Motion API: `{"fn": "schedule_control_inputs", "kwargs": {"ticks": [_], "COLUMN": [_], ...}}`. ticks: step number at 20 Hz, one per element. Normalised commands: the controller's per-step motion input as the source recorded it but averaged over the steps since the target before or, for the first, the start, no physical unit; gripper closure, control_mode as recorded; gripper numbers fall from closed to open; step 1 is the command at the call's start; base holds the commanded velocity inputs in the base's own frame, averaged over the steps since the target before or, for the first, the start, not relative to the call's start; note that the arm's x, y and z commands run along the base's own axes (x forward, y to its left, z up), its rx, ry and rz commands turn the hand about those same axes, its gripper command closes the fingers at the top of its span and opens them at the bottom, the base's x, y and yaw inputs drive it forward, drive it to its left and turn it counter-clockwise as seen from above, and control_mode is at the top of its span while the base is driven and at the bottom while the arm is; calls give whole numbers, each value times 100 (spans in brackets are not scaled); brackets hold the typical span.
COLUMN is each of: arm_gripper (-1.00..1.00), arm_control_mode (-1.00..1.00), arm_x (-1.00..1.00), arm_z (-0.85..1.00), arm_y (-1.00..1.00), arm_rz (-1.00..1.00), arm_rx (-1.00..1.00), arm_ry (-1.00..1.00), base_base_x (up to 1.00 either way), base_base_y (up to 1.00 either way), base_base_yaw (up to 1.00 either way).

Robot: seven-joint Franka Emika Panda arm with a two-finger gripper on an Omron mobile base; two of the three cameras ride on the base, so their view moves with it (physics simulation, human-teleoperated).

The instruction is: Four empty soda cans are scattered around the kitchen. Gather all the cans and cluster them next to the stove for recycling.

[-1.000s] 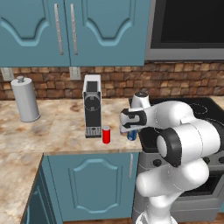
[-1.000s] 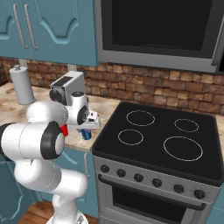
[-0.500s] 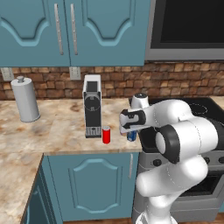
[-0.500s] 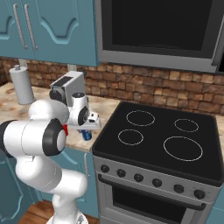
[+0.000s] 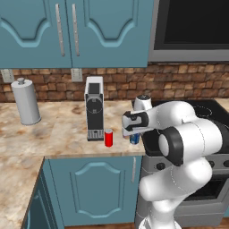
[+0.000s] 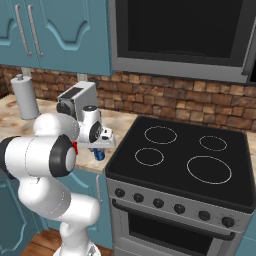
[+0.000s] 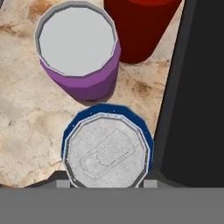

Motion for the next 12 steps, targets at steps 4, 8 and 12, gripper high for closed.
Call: {"fn": "schedule_control_inputs", "kwargs": {"ticks": [4, 8, 12], "arm_gripper": [-100, -100, -100], "arm_control_mode": [-100, -100, -100], "arm_x": [0, -4, -19], "arm_z": [-9, -2, 0], "arm_y": [0, -4, -3], "arm_rz": [0, 0, 0], "arm_rx": [0, 0, 0], "arm_ry": [0, 0, -2], "base_base_x": [0, 0, 0], "base_base_y": [0, 0, 0], "base_base_yaw": [0, 0, 0]}}
